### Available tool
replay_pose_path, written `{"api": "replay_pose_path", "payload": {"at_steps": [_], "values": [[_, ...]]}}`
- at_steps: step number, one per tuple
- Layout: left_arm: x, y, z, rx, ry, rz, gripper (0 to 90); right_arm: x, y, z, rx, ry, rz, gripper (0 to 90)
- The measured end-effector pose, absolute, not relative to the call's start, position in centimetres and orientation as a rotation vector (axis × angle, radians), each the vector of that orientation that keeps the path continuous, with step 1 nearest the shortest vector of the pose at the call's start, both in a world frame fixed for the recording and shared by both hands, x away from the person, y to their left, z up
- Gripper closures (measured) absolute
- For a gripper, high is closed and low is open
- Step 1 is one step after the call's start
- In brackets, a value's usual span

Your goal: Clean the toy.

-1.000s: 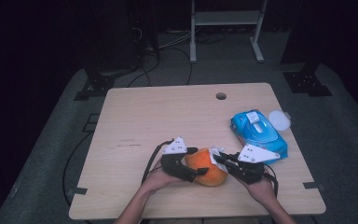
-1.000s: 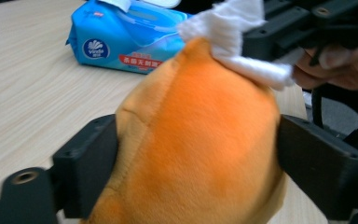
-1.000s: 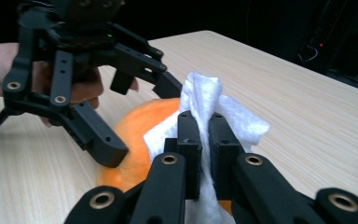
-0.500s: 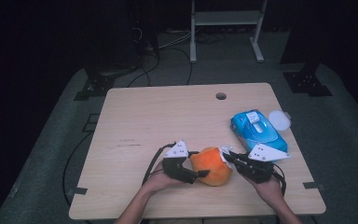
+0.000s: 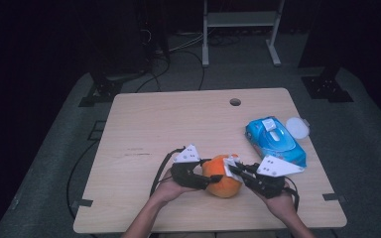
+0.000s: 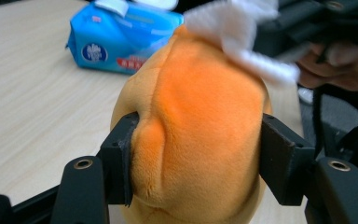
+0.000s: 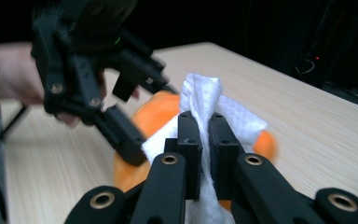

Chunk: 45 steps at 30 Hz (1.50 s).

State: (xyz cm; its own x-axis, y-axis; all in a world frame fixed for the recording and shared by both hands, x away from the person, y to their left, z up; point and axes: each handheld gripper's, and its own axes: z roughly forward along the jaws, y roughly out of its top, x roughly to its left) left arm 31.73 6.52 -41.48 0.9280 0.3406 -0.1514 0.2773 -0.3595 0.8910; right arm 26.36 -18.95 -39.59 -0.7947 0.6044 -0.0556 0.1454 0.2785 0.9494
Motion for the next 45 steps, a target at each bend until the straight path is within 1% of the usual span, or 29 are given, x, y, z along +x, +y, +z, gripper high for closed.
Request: {"api": "replay_pose_path", "payload": {"at_steps": [1, 4, 6, 7, 10, 12, 17, 19, 24, 29, 30, 33, 36, 40, 42, 45], "values": [[31.8, 6.6, -41.6, 1.957, 0.442, 0.078, 36.9, 26.2, -18.6, -39.8, 0.659, 2.149, 1.487, 84.7], [32.0, 6.6, -42.5, 1.903, 0.452, 0.09, 24.5, 26.6, -19.2, -39.9, 0.675, 2.14, 1.472, 84.7], [32.2, 6.3, -43.1, 1.888, 0.457, 0.084, 19.9, 27.0, -19.8, -40.1, 0.702, 2.139, 1.459, 84.7], [32.1, 6.1, -43.1, 1.887, 0.451, 0.09, 21.0, 27.1, -20.2, -40.3, 0.715, 2.136, 1.456, 84.7], [31.9, 5.6, -42.9, 1.893, 0.466, 0.123, 29.3, 26.9, -20.5, -40.4, 0.736, 2.125, 1.453, 84.7], [31.8, 5.3, -42.9, 1.885, 0.498, 0.114, 31.0, 26.6, -20.2, -40.3, 0.718, 2.122, 1.463, 84.6], [31.8, 5.1, -42.9, 1.893, 0.524, 0.125, 32.5, 25.9, -18.4, -40.2, 0.625, 2.155, 1.464, 84.7], [31.9, 5.4, -43.0, 1.887, 0.534, 0.12, 33.1, 26.1, -18.6, -40.2, 0.633, 2.149, 1.46, 84.7], [32.2, 5.7, -43.2, 1.876, 0.549, 0.107, 34.4, 27.1, -20.9, -40.7, 0.727, 2.117, 1.426, 84.7], [32.1, 5.4, -43.2, 1.865, 0.558, 0.096, 34.4, 26.3, -21.2, -41.0, 0.723, 2.122, 1.413, 84.5], [32.1, 5.4, -43.2, 1.866, 0.553, 0.087, 34.4, 26.0, -20.9, -40.9, 0.699, 2.126, 1.421, 84.5], [31.5, 4.9, -43.2, 1.893, 0.499, 0.136, 34.7, 25.9, -20.0, -40.7, 0.655, 2.147, 1.451, 84.5], [31.1, 4.7, -43.2, 1.902, 0.476, 0.153, 35.0, 26.2, -19.2, -40.2, 0.632, 2.143, 1.454, 84.6], [31.0, 4.9, -43.2, 1.905, 0.457, 0.145, 34.3, 27.2, -20.3, -40.3, 0.692, 2.118, 1.449, 84.6], [31.1, 4.9, -43.2, 1.905, 0.461, 0.136, 32.7, 27.4, -21.2, -40.5, 0.723, 2.112, 1.439, 84.6], [31.1, 4.9, -43.2, 1.901, 0.46, 0.136, 32.5, 27.2, -22.1, -40.8, 0.753, 2.114, 1.421, 84.6]]}}
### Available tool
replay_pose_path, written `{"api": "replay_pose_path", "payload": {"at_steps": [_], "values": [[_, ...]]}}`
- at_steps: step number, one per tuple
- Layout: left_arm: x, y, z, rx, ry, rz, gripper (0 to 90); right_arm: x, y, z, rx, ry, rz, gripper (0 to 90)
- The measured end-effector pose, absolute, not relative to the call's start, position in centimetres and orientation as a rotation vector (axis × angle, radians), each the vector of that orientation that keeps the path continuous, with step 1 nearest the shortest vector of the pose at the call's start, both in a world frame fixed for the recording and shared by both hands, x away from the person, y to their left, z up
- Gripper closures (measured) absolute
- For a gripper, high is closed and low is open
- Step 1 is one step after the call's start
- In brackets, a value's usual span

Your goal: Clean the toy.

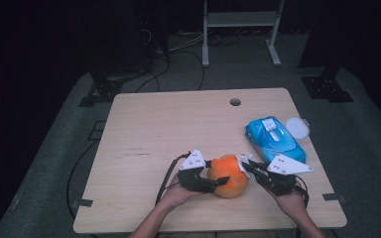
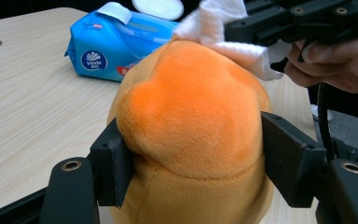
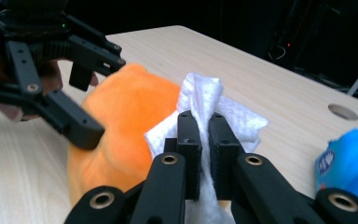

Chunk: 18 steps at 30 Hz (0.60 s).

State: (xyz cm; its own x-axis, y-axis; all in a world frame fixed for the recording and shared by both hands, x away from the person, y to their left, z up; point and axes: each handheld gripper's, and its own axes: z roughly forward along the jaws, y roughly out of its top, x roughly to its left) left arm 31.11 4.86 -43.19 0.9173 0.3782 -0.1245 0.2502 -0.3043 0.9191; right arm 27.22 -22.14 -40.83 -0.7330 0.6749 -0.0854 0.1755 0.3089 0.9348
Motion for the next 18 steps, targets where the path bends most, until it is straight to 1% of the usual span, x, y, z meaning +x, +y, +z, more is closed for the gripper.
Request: {"api": "replay_pose_path", "payload": {"at_steps": [4, 7, 10, 14, 16, 18], "values": [[30.9, 4.4, -43.1, 1.912, 0.445, 0.153, 32.3, 26.2, -22.0, -40.8, 0.728, 2.126, 1.423, 84.5], [30.6, 4.3, -43.0, 1.928, 0.424, 0.169, 33.2, 25.8, -20.8, -40.4, 0.673, 2.145, 1.449, 84.5], [30.2, 4.2, -43.0, 1.937, 0.401, 0.182, 34.1, 26.3, -20.2, -40.0, 0.659, 2.14, 1.459, 84.6], [30.0, 4.2, -42.9, 1.946, 0.356, 0.172, 33.2, 27.5, -21.0, -40.0, 0.713, 2.121, 1.472, 84.5], [30.2, 4.5, -42.8, 1.932, 0.335, 0.139, 27.2, 27.6, -21.7, -40.2, 0.729, 2.13, 1.482, 84.6], [30.5, 4.7, -42.7, 1.909, 0.328, 0.081, 17.3, 27.3, -22.0, -40.4, 0.722, 2.142, 1.469, 84.6]]}}
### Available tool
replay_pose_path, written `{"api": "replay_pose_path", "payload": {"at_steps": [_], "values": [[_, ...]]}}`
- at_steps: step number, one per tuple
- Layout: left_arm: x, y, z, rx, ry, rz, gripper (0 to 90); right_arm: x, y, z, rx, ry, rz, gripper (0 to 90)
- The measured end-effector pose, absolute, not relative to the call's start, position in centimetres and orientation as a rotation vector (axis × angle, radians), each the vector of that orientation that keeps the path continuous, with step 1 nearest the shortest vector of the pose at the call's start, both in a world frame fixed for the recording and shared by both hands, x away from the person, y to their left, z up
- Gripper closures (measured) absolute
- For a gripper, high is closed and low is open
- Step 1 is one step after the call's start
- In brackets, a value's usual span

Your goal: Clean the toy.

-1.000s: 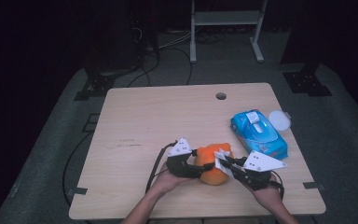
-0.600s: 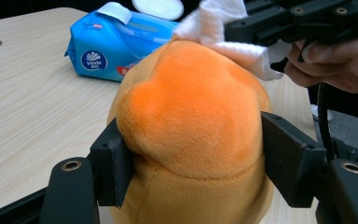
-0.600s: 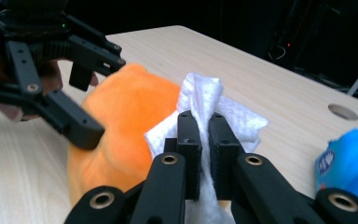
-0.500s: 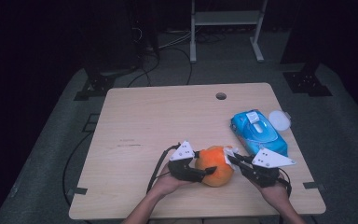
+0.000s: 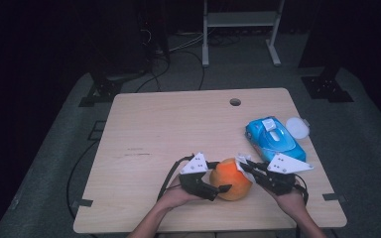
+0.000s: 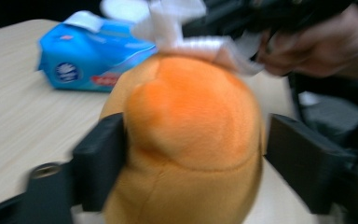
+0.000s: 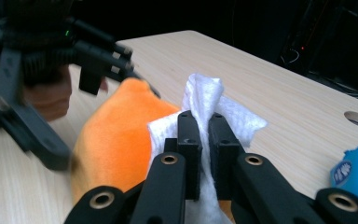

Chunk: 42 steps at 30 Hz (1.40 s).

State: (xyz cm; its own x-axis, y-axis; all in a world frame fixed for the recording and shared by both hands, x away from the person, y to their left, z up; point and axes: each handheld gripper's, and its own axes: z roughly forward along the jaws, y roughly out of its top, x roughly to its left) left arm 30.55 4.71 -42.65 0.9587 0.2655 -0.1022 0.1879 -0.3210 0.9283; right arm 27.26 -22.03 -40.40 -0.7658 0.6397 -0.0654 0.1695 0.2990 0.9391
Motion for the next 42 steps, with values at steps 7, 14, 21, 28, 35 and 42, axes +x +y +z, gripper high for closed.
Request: {"api": "replay_pose_path", "payload": {"at_steps": [7, 14, 21, 28, 35, 42], "values": [[30.6, 4.1, -43.4, 1.96, 0.342, 0.083, 27.6, 26.3, -22.9, -40.1, 0.719, 2.15, 1.461, 84.5], [28.8, 2.9, -43.1, 2.029, 0.225, 0.203, 34.0, 24.7, -19.9, -39.0, 0.586, 2.21, 1.504, 84.5], [27.6, 2.5, -43.5, 2.067, 0.145, 0.241, 34.7, 26.3, -20.6, -39.0, 0.646, 2.219, 1.437, 84.5], [28.0, 2.1, -43.6, 2.038, 0.174, 0.186, 21.5, 25.8, -24.5, -40.4, 0.769, 2.22, 1.443, 84.5], [27.8, 1.4, -43.7, 2.062, 0.17, 0.196, 16.3, 24.9, -23.6, -39.8, 0.713, 2.251, 1.538, 84.4], [27.6, 1.7, -43.6, 2.095, 0.145, 0.217, 24.1, 25.9, -20.9, -39.8, 0.655, 2.292, 1.526, 84.5]]}}
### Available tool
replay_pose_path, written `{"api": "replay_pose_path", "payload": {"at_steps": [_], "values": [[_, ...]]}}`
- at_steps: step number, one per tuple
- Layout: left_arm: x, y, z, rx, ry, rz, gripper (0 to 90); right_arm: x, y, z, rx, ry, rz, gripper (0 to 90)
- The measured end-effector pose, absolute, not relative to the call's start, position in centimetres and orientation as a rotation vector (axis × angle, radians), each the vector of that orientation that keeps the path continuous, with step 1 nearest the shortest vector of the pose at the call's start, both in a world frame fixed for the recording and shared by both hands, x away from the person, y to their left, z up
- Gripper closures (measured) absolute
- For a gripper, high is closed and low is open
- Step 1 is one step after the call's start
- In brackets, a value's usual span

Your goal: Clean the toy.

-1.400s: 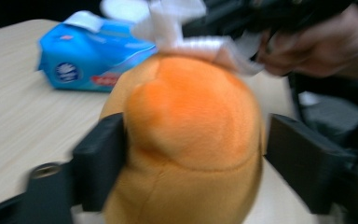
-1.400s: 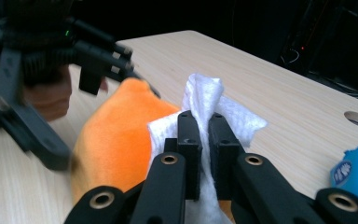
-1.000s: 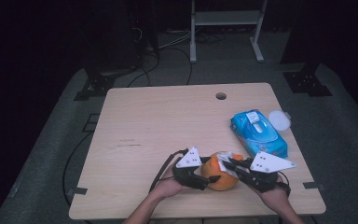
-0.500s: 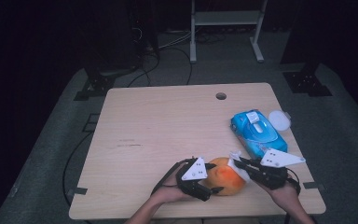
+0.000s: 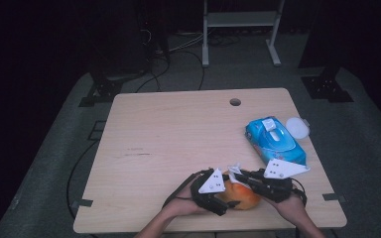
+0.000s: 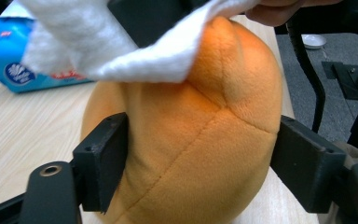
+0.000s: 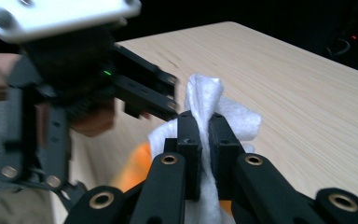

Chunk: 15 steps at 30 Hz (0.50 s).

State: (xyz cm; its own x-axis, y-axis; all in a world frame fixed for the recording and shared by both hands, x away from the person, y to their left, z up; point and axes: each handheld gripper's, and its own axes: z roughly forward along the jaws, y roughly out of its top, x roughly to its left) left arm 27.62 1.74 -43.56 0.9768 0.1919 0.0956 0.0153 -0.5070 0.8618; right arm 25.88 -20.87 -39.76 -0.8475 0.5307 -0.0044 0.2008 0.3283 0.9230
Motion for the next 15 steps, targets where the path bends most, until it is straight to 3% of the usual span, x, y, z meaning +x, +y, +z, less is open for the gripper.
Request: {"api": "replay_pose_path", "payload": {"at_steps": [15], "values": [[29.7, 3.6, -44.1, 1.997, 0.273, 0.106, 26.5, 26.0, -26.8, -41.3, 0.87, 2.186, 1.524, 84.5]]}}
